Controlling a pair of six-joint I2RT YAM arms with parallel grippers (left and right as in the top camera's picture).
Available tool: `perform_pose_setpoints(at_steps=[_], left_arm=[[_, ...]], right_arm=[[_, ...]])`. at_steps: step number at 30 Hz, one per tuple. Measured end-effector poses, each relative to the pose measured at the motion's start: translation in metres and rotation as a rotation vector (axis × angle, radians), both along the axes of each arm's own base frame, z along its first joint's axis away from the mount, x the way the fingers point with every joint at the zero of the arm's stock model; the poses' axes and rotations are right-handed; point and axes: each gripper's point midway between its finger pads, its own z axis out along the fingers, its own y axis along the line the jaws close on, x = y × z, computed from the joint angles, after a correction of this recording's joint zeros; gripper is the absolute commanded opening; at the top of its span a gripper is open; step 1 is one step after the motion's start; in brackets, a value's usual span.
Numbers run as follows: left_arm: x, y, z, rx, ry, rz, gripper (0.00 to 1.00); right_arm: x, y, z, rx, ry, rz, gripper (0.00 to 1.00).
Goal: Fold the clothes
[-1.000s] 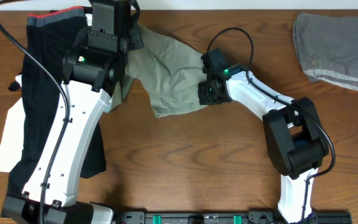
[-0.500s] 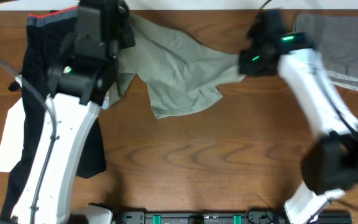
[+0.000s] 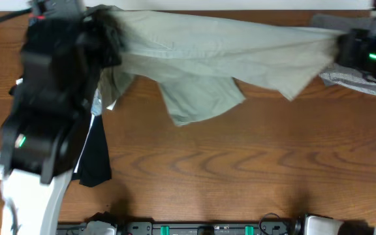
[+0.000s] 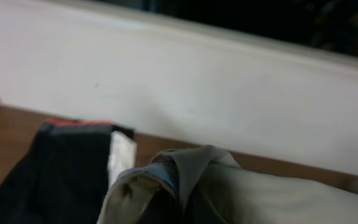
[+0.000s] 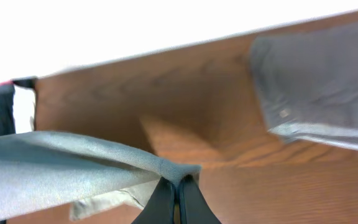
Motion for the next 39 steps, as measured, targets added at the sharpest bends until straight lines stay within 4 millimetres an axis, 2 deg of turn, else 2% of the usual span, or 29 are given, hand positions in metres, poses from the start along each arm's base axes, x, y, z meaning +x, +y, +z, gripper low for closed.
perform_pose_setpoints(at_steps=[4, 8, 13, 17, 21, 25, 33, 39], left_arm=[[-0.041, -0.006, 0.035, -0.052, -0.105, -0.096, 0.06], [-0.086, -0.013, 0.066, -0.099, -0.212, -0.2, 0.06], [-0.131, -0.02, 0.086, -0.143, -0.292, -0.305, 0.06], [-0.135, -0.025, 0.078, -0.148, -0.253, -0.338, 0.06], [-0.114, -0.033, 0.058, -0.142, -0.168, -0.344, 0.06], [-0.074, -0.043, 0.033, -0.134, -0.066, -0.337, 0.06], [0.034, -0.065, -0.05, -0.103, 0.164, -0.29, 0.06], [0.114, -0.084, -0.117, -0.089, 0.244, -0.272, 0.06]], right_arm=[[-0.037, -0.011, 0.043, -0.015, -0.097, -0.038, 0.01], [-0.073, -0.015, 0.073, -0.044, -0.164, -0.069, 0.01], [-0.106, -0.013, 0.087, -0.07, -0.174, -0.081, 0.01], [-0.113, -0.013, 0.084, -0.082, -0.152, -0.085, 0.01], [-0.103, -0.019, 0.073, -0.088, -0.103, -0.089, 0.01], [-0.074, -0.028, 0.052, -0.076, -0.021, -0.085, 0.01], [0.028, -0.054, -0.043, -0.025, 0.217, -0.044, 0.01], [0.109, -0.06, -0.123, -0.015, 0.286, 0.001, 0.01]])
